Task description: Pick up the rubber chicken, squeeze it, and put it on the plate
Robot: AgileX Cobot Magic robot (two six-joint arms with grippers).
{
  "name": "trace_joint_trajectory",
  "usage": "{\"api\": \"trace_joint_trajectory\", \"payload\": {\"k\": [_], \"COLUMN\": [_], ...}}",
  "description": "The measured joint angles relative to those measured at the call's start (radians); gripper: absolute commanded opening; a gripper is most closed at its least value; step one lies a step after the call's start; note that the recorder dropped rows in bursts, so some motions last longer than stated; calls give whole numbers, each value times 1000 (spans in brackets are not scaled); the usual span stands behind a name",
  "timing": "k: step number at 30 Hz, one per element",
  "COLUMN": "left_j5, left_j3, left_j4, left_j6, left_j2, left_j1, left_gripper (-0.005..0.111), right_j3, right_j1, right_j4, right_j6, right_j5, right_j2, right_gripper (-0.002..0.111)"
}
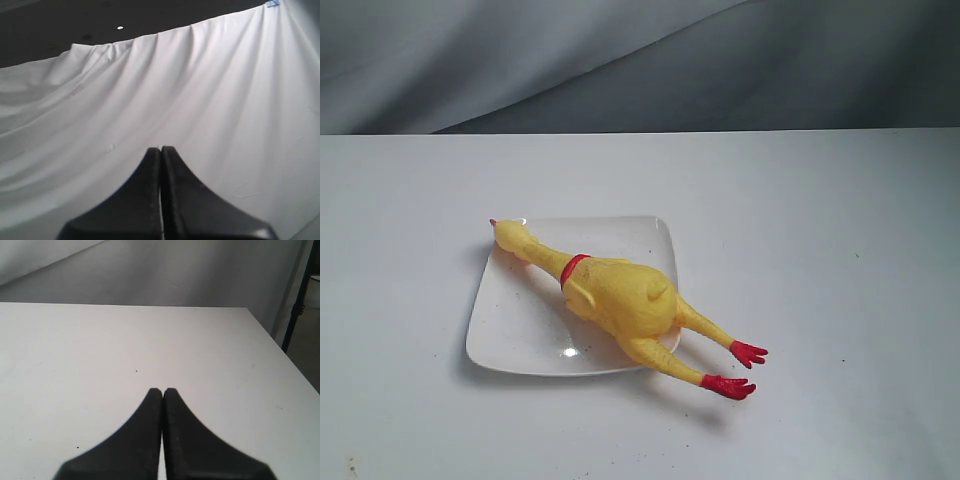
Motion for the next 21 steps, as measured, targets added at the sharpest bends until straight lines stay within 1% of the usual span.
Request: {"api": "trace_joint_trajectory", "payload": {"k": [4,15,17,18,20,21], "left_j5": [34,29,25,23,22,18], "left_j3": [0,0,0,0,5,12], "left_j4": [-15,-48,-122,-197,-392,-526], "left_j6": [-2,2,44,98,262,384], "left_j2": [0,0,0,0,0,0], "left_j1": [0,0,0,0,0,0], "left_gripper": [0,0,0,0,0,0], "right_j3": [0,0,0,0,0,0], "right_j1": [0,0,0,0,0,0], "right_j4": [0,0,0,0,0,0], "right_j6": [0,0,0,0,0,0], "right_j5": [0,0,0,2,2,2], "right_j2": [0,0,0,0,0,0], "right_gripper": [0,0,0,0,0,0]}}
